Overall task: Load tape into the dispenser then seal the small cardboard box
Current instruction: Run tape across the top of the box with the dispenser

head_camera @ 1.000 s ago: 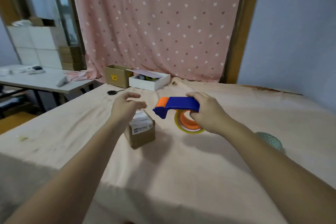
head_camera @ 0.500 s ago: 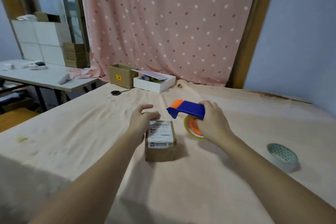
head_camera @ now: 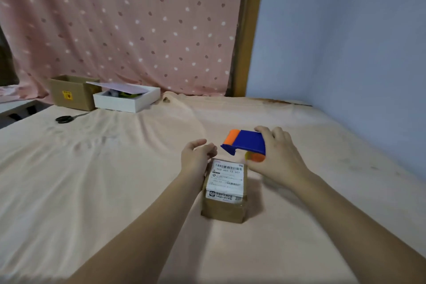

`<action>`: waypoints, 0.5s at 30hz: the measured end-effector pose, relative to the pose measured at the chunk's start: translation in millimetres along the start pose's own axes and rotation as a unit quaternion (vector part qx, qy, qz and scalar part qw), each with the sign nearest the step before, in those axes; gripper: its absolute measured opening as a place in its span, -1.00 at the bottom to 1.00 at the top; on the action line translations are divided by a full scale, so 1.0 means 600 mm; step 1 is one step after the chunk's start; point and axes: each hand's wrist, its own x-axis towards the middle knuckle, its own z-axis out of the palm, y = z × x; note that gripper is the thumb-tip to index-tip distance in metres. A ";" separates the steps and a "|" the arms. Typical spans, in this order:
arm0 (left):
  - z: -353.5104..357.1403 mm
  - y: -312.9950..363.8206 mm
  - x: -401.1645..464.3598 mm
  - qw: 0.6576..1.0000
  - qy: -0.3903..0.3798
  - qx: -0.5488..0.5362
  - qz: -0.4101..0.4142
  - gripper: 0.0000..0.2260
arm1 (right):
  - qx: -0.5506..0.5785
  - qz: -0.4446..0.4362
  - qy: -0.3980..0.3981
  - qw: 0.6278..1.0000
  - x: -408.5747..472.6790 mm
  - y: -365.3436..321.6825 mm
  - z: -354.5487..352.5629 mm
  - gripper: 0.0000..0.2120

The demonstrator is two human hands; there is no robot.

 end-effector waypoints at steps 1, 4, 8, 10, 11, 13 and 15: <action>0.004 -0.001 0.000 1.000 0.011 0.022 0.008 -0.75 | -0.009 -0.004 0.012 1.000 -0.005 0.005 0.001 -0.24; 0.001 0.002 -0.003 0.996 0.040 0.084 0.014 -0.82 | -0.027 -0.011 0.012 1.000 -0.023 0.011 0.007 -0.19; 0.002 0.005 -0.021 0.997 0.051 0.063 -0.013 -0.81 | -0.045 0.002 0.022 0.999 -0.034 -0.004 0.028 -0.18; 0.008 0.011 -0.023 0.996 0.069 0.060 0.025 -0.83 | -0.033 0.005 0.071 0.997 -0.030 -0.013 0.031 -0.24; 0.011 0.014 -0.022 0.993 0.079 0.061 0.060 -0.83 | -0.026 0.002 0.101 0.995 -0.028 -0.016 0.030 -0.26; 0.014 0.022 -0.026 0.980 0.099 0.091 0.150 -0.81 | -0.007 -0.004 0.155 0.988 -0.025 -0.018 0.025 -0.30; 0.013 0.029 -0.033 0.960 0.107 0.133 0.223 -0.77 | 0.015 -0.016 0.194 0.981 -0.028 -0.016 0.019 -0.35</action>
